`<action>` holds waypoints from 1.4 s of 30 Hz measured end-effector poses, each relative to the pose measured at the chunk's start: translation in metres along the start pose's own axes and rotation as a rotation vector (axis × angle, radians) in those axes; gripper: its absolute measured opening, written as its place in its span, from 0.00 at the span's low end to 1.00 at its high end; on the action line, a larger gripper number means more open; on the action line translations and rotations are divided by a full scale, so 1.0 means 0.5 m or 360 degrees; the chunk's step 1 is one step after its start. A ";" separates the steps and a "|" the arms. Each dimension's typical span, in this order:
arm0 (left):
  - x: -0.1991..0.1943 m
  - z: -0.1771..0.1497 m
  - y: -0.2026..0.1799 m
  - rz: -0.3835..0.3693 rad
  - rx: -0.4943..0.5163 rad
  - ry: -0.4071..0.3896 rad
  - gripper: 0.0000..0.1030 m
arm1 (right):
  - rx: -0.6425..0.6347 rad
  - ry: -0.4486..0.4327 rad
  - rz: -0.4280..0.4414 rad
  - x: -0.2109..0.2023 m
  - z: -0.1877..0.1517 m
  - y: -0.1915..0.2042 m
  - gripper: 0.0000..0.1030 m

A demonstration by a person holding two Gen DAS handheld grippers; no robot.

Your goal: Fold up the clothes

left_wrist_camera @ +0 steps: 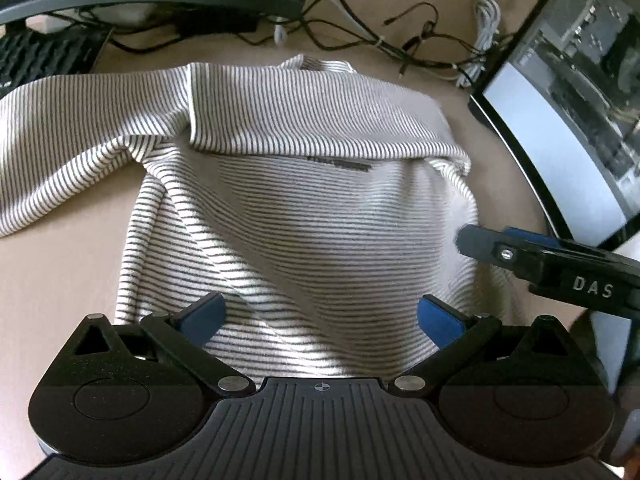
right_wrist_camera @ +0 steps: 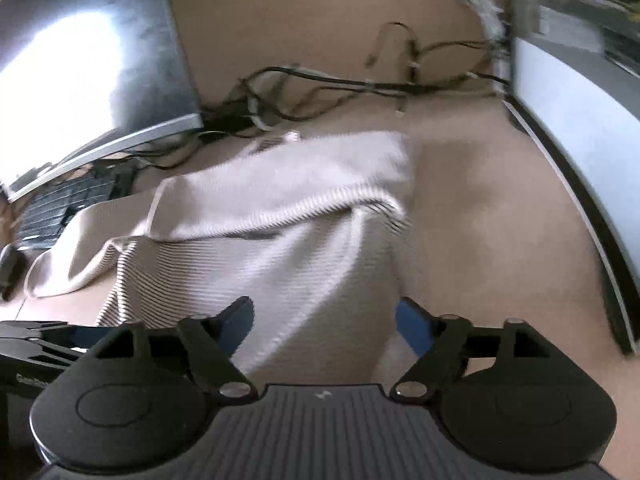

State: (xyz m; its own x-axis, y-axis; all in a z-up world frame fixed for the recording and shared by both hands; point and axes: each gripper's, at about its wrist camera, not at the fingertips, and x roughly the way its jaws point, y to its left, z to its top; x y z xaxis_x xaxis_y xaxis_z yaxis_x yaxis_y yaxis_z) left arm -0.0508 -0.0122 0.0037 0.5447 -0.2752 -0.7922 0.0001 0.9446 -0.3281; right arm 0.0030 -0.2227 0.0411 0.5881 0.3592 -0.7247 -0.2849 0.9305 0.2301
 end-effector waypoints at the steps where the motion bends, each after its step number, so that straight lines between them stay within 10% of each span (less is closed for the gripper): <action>1: 0.002 0.003 -0.002 0.0004 0.0005 0.0010 1.00 | -0.0013 0.0007 0.0033 0.010 0.004 0.001 0.79; 8: 0.008 0.022 0.001 0.0009 -0.0015 0.0070 1.00 | -0.0148 0.0076 0.0218 0.084 0.020 0.011 0.84; 23: 0.043 0.001 -0.107 -0.0042 0.0258 0.0125 1.00 | -0.0219 0.0092 0.0019 0.019 -0.041 -0.046 0.86; 31: 0.037 0.014 -0.089 -0.0195 0.0104 0.0150 1.00 | -0.0252 0.0069 -0.0096 -0.013 -0.070 -0.055 0.85; 40: 0.001 0.142 -0.013 0.0123 -0.0073 -0.0238 0.98 | -0.0061 -0.0088 0.0036 -0.072 -0.064 -0.077 0.85; 42: 0.025 0.167 -0.013 0.0239 -0.0012 -0.0272 0.76 | -0.0059 -0.0070 0.0103 -0.071 -0.073 -0.073 0.85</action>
State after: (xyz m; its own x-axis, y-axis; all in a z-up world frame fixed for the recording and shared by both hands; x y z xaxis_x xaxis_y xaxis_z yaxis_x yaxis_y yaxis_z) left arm 0.0261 -0.0068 0.0389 0.6725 -0.0967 -0.7338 -0.0979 0.9711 -0.2176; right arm -0.0353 -0.2720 0.0349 0.6002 0.4220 -0.6795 -0.3507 0.9023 0.2506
